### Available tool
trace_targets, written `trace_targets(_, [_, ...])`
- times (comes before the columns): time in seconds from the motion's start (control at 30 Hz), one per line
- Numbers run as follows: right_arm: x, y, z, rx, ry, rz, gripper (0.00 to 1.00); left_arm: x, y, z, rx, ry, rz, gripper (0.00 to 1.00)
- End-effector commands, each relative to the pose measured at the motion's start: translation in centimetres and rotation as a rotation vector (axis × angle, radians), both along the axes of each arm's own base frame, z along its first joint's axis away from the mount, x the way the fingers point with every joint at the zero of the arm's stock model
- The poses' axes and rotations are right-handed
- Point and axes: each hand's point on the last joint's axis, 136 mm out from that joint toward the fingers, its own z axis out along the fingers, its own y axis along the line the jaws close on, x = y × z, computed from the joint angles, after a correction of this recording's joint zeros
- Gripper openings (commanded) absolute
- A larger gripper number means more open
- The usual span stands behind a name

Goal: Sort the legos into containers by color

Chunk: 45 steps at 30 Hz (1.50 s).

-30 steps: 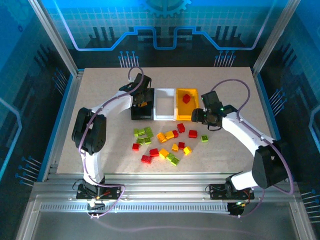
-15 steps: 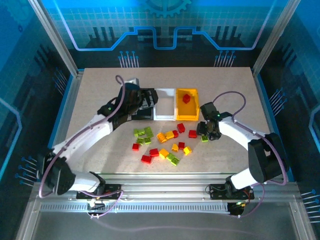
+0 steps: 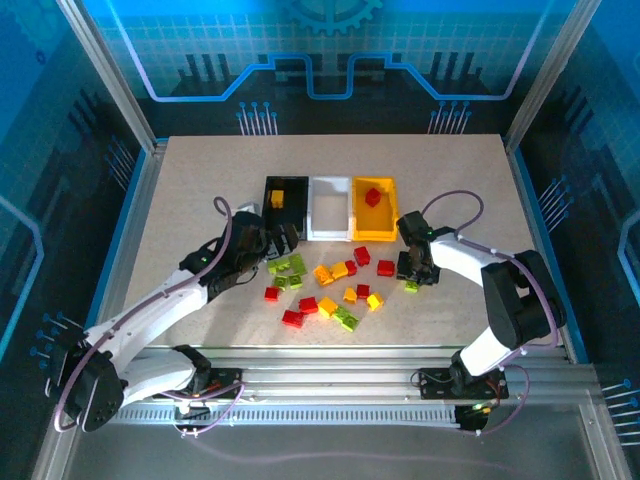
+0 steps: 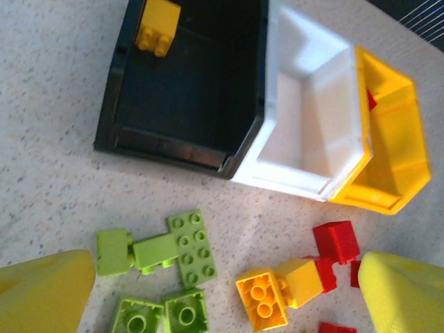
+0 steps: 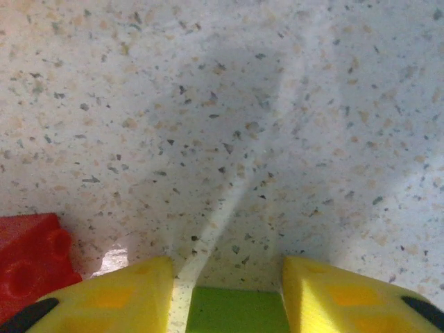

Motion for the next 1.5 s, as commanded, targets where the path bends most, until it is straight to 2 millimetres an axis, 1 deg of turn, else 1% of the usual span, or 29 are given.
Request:
trace_targets(0.0, [-0.1, -0.1, 0.2, 0.012, 0.008, -0.011, 0.38, -0.7, 0.3, -0.8, -0.015, 0.025, 0.02, 0.99])
trace_targets(0.1, [-0.1, 0.0, 1.3, 0.026, -0.012, -0.006, 0.33, -1.2, 0.8, -1.7, 0.009, 0.046, 0.03, 0.99])
trace_targets(0.2, [0.0, 0.2, 3.0, 0.034, -0.047, 0.01, 0.27, -1.7, 1.2, -2.0, 0.016, 0.046, 0.032, 0.99])
trace_targets(0.27, [-0.2, 0.3, 4.2, 0.035, -0.069, 0.02, 0.26, -1.9, 1.4, -2.1, 0.018, 0.043, 0.036, 0.99])
trace_targets(0.3, [-0.1, 0.5, 5.1, 0.04, -0.086, 0.031, 0.26, -2.0, 1.6, -2.1, 0.018, 0.039, 0.036, 0.99])
trace_targets(0.33, [0.5, 1.0, 6.4, 0.048, -0.118, 0.043, 0.26, -2.1, 1.6, -2.1, 0.019, 0.036, 0.034, 0.99])
trace_targets(0.37, [0.7, 1.3, 7.2, 0.053, -0.137, 0.058, 0.26, -2.3, 1.7, -2.3, 0.022, 0.039, 0.035, 0.99])
trace_targets(0.47, [2.4, 3.6, 10.1, 0.081, -0.197, 0.124, 0.26, -2.6, 1.9, -2.9, 0.033, 0.052, 0.029, 0.99])
trace_targets(0.53, [4.2, 6.2, 12.0, 0.089, -0.242, 0.19, 0.26, -3.0, 2.0, -3.7, 0.04, 0.074, 0.024, 0.99])
trace_targets(0.6, [6.2, 8.6, 13.1, 0.095, -0.267, 0.233, 0.26, -3.3, 2.0, -4.5, 0.041, 0.098, 0.026, 0.99])
trace_targets(0.7, [9.5, 12.0, 13.6, 0.11, -0.296, 0.276, 0.27, -3.9, 2.1, -5.3, 0.04, 0.123, 0.02, 0.99])
trace_targets(0.8, [12.8, 14.7, 13.5, 0.111, -0.314, 0.302, 0.27, -4.5, 2.2, -5.8, 0.038, 0.141, 0.01, 0.99])
trace_targets(0.9, [15.6, 16.6, 12.6, 0.107, -0.314, 0.311, 0.28, -5.0, 2.2, -6.3, 0.039, 0.159, -0.001, 0.99])
trace_targets(1.0, [17.6, 17.5, 11.4, 0.081, -0.295, 0.308, 0.28, -5.3, 2.1, -6.7, 0.033, 0.175, -0.009, 0.99])
trace_targets(1.07, [18.4, 17.9, 10.8, 0.074, -0.286, 0.307, 0.3, -5.5, 2.0, -6.9, 0.03, 0.18, -0.015, 0.99])
trace_targets(1.13, [19.0, 18.2, 10.3, 0.07, -0.278, 0.305, 0.33, -5.6, 2.0, -7.1, 0.027, 0.184, -0.014, 0.99])
trace_targets(1.23, [19.5, 18.7, 10.6, 0.083, -0.284, 0.308, 0.46, -5.6, 1.9, -7.2, 0.023, 0.186, -0.021, 0.99])
trace_targets(1.3, [19.7, 18.9, 11.7, 0.097, -0.306, 0.31, 0.55, -5.6, 1.8, -7.2, 0.021, 0.187, -0.024, 0.99])
trace_targets(1.33, [19.7, 18.9, 12.3, 0.1, -0.317, 0.311, 0.57, -5.5, 1.7, -7.1, 0.019, 0.185, -0.027, 0.99])
trace_targets(1.4, [19.4, 18.8, 13.9, 0.109, -0.345, 0.312, 0.6, -5.4, 1.6, -6.9, 0.017, 0.181, -0.032, 0.99])
trace_targets(1.47, [18.5, 18.4, 15.4, 0.12, -0.368, 0.312, 0.61, -5.3, 1.5, -6.6, 0.015, 0.176, -0.033, 0.99])
